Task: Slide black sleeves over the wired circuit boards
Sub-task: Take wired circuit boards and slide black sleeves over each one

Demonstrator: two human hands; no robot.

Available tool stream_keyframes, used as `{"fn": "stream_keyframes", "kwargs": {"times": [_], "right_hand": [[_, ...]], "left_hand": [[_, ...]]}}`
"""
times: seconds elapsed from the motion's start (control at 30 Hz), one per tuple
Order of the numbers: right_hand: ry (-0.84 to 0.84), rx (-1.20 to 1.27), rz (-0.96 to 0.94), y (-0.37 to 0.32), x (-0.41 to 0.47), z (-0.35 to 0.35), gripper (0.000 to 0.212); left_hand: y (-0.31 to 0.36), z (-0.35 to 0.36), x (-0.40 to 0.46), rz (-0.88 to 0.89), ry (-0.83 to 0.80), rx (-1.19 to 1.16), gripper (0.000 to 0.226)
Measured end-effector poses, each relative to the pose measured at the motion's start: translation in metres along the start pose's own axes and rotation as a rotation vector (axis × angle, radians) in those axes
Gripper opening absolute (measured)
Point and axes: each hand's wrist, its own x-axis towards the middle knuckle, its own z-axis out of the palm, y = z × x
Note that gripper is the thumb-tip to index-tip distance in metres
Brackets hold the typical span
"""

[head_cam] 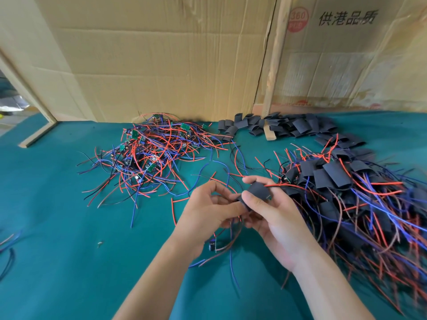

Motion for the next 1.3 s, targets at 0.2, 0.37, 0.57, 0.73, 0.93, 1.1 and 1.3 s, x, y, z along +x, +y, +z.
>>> {"fn": "stream_keyframes", "kwargs": {"times": [0.2,0.37,0.57,0.73,0.93,1.1,1.3], "right_hand": [[0.061,0.024,-0.079,0.003,0.001,0.002,0.046],[0.094,0.089,-0.097,-0.001,-0.002,0.005,0.044],[0.127,0.135,-0.181,-0.027,-0.008,0.002,0.036],[0.095,0.111,-0.319,-0.089,-0.019,-0.002,0.034],[0.052,-0.271,-0.235,-0.153,0.002,-0.012,0.029],[0.054,-0.795,0.110,-0.169,0.020,-0.045,0.061],[0.135,-1.718,0.039,-0.170,0.028,-0.051,0.048]], "left_hand": [[-0.005,-0.006,-0.004,0.210,0.040,0.034,0.009],[-0.009,-0.009,0.000,0.300,0.193,0.139,0.015],[-0.011,-0.046,0.007,0.355,0.375,0.320,0.021],[-0.020,-0.119,0.008,0.250,0.599,0.403,0.018],[-0.036,-0.155,-0.002,0.173,0.795,0.544,0.022],[-0.042,-0.142,-0.002,0.173,0.796,0.656,0.024],[-0.036,-0.135,0.009,0.243,0.879,0.779,0.027]]}}
